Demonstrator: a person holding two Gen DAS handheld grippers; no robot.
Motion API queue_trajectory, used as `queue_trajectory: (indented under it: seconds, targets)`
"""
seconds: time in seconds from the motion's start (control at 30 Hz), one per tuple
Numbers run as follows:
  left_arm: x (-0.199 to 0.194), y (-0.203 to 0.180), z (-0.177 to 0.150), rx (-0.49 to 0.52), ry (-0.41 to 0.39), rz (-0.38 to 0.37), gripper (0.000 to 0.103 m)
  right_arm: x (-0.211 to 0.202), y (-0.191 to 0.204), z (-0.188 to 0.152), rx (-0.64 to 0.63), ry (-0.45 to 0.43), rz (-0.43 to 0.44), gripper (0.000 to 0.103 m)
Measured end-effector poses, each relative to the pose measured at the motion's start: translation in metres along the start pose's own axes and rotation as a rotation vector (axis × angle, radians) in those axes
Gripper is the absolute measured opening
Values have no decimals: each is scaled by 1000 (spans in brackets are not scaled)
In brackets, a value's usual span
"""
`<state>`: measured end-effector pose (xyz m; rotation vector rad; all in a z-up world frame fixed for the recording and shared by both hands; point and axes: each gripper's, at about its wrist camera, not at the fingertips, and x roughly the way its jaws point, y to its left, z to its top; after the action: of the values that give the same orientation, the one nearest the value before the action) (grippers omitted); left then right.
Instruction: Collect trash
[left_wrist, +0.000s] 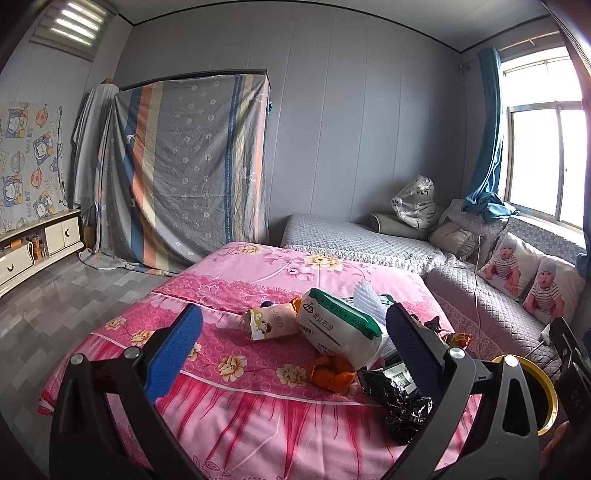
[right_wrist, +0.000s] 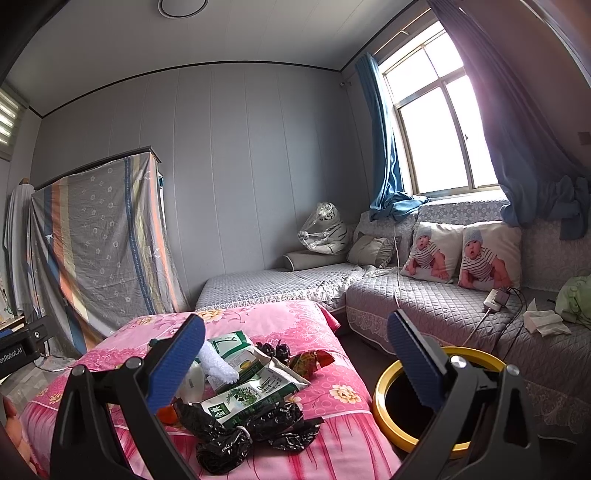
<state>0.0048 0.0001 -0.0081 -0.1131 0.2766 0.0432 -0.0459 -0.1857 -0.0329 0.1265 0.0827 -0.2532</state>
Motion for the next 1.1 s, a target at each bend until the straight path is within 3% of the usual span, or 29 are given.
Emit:
queue_trajectory:
  seconds: [1.1]
  targets:
    - [0,0,4,0,-3,0,95,-1,-3,1,4,0,-4,95]
